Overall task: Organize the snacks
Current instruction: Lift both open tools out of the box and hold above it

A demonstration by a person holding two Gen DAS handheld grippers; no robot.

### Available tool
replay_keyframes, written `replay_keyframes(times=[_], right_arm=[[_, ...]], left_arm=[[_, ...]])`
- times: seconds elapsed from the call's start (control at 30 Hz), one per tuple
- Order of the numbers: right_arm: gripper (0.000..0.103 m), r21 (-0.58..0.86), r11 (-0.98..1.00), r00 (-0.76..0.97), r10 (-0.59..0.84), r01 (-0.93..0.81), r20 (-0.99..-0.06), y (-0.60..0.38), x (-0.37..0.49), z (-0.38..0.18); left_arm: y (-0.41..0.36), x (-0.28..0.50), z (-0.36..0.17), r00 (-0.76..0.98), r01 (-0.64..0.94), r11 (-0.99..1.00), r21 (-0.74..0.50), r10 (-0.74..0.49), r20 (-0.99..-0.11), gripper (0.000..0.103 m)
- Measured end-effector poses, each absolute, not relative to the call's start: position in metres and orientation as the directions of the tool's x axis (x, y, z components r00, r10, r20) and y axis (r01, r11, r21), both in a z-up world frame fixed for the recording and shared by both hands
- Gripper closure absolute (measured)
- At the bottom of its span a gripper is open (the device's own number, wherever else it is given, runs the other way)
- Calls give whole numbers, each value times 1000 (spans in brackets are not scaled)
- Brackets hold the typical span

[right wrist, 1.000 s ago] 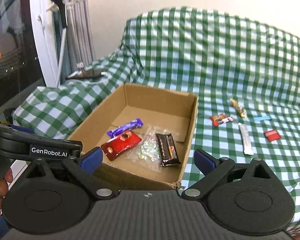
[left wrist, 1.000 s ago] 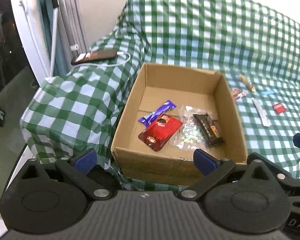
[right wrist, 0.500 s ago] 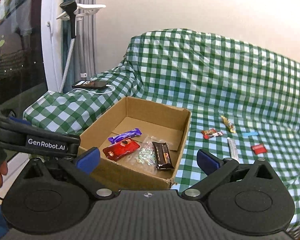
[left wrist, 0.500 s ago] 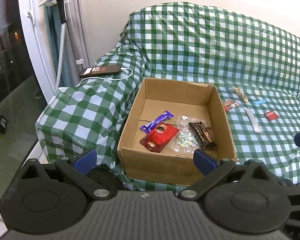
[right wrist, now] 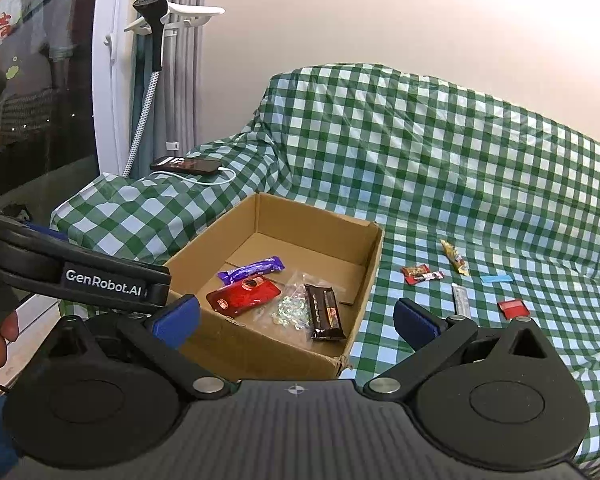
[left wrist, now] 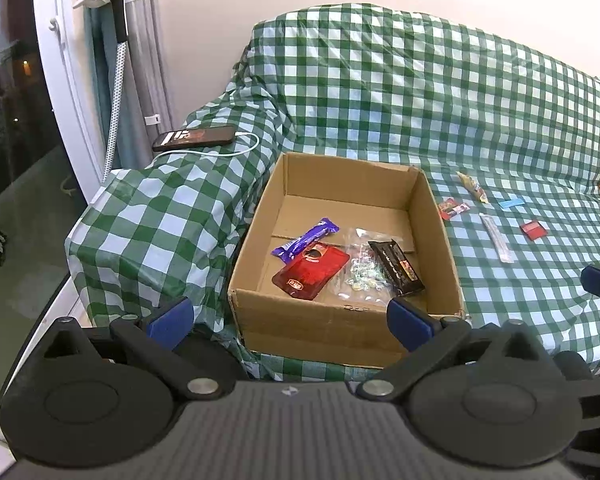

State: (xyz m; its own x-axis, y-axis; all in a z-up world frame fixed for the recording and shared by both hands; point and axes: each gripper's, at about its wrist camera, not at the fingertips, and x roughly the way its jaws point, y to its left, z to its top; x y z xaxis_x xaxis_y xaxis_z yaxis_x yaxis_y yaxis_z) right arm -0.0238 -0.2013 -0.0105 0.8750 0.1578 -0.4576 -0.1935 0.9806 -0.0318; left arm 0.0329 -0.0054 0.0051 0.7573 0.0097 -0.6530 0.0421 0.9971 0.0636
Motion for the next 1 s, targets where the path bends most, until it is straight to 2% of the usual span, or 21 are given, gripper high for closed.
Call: replay_keyframes(times=[1.0], right_arm=[[0, 49, 981, 803, 183, -189, -568, -218, 10, -42]], left_arm=[[-17, 70, -37, 642, 50, 994, 96, 42, -766, 0]])
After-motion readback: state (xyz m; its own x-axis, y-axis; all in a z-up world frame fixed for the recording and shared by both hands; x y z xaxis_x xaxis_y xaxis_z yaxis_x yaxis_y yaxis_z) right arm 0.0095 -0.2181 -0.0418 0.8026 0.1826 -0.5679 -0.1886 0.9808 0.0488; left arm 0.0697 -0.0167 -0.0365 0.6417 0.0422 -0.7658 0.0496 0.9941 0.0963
